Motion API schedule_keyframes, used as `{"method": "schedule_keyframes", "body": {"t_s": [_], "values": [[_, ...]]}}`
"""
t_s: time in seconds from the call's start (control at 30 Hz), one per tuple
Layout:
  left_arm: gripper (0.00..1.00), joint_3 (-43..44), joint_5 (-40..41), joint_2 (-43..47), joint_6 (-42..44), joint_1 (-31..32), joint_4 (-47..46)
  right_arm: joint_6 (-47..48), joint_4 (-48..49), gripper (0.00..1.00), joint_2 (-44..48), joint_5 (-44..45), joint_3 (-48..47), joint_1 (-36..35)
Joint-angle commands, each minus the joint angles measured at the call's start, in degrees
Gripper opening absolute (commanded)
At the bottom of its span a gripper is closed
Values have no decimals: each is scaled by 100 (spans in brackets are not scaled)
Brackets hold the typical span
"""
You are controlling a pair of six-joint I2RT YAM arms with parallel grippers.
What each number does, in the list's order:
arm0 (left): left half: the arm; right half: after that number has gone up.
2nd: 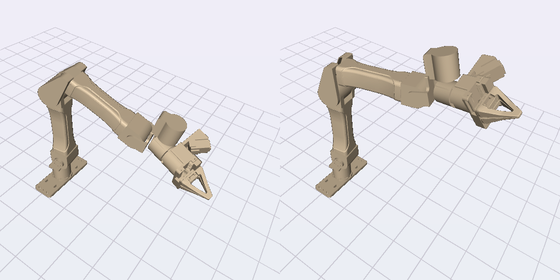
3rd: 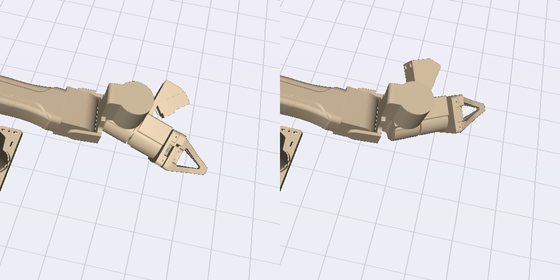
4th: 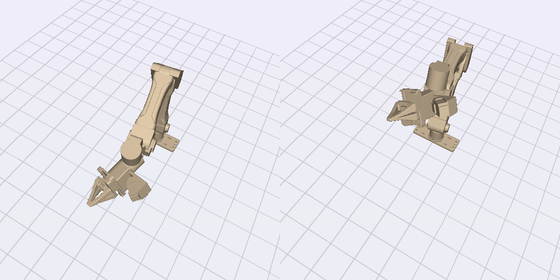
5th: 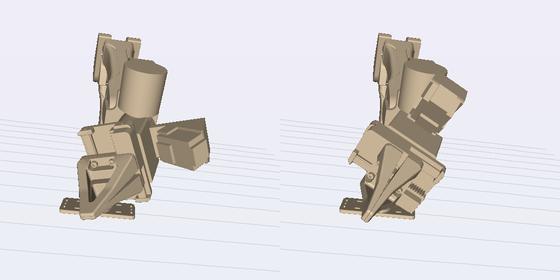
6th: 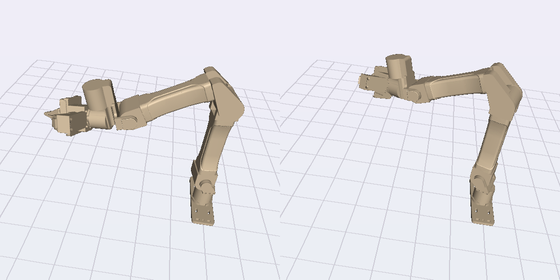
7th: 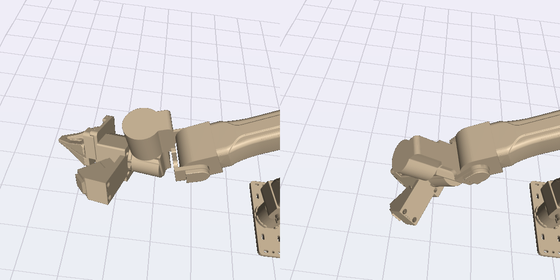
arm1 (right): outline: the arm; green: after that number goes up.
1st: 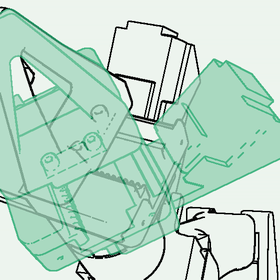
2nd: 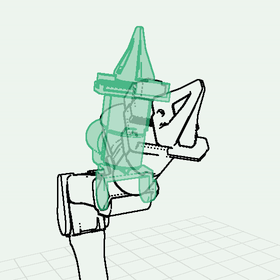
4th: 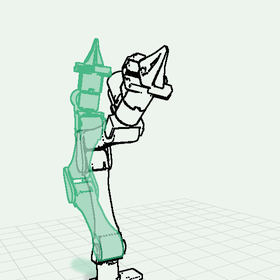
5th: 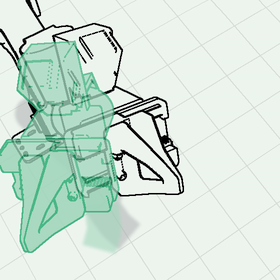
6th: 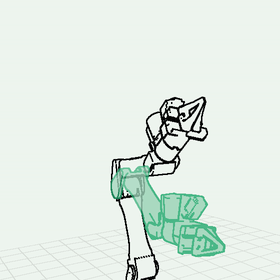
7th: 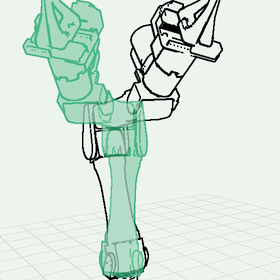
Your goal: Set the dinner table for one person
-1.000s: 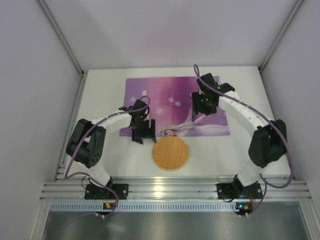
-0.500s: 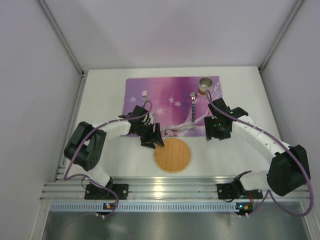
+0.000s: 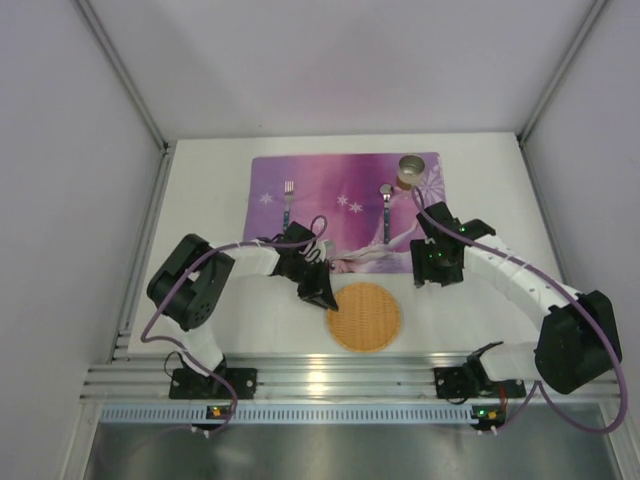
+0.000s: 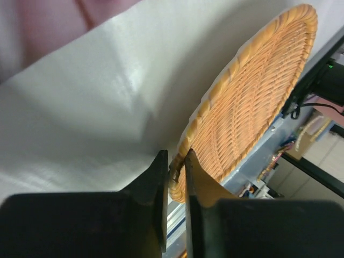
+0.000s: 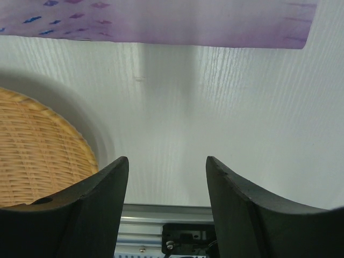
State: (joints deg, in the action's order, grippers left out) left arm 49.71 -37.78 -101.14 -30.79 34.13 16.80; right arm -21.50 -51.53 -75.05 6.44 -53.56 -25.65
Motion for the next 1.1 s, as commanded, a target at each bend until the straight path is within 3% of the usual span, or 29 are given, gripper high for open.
{"method": "schedule_keyframes", "body": {"t_s": [0.0, 0.2, 0.5, 0.7, 0.9, 1.07], "values": [[0, -120, 465, -450, 38, 103, -247, 49, 125, 60, 43, 103, -31, -2], [0, 64, 166, -215, -68, 94, -283, 102, 125, 60, 7, 138, -84, -2], [0, 1584, 517, 183, 292, -20, 990, 5, 125, 60, 236, 121, 30, -1], [0, 2718, 254, -1, 652, -739, 1554, -91, 90, 60, 508, 139, 170, -2], [0, 3070, -256, -203, 565, -1566, 1230, -144, -15, 60, 614, 182, 162, -1], [0, 3141, -195, -555, 83, -1752, 310, -179, -24, 60, 562, 226, 162, -1]]}}
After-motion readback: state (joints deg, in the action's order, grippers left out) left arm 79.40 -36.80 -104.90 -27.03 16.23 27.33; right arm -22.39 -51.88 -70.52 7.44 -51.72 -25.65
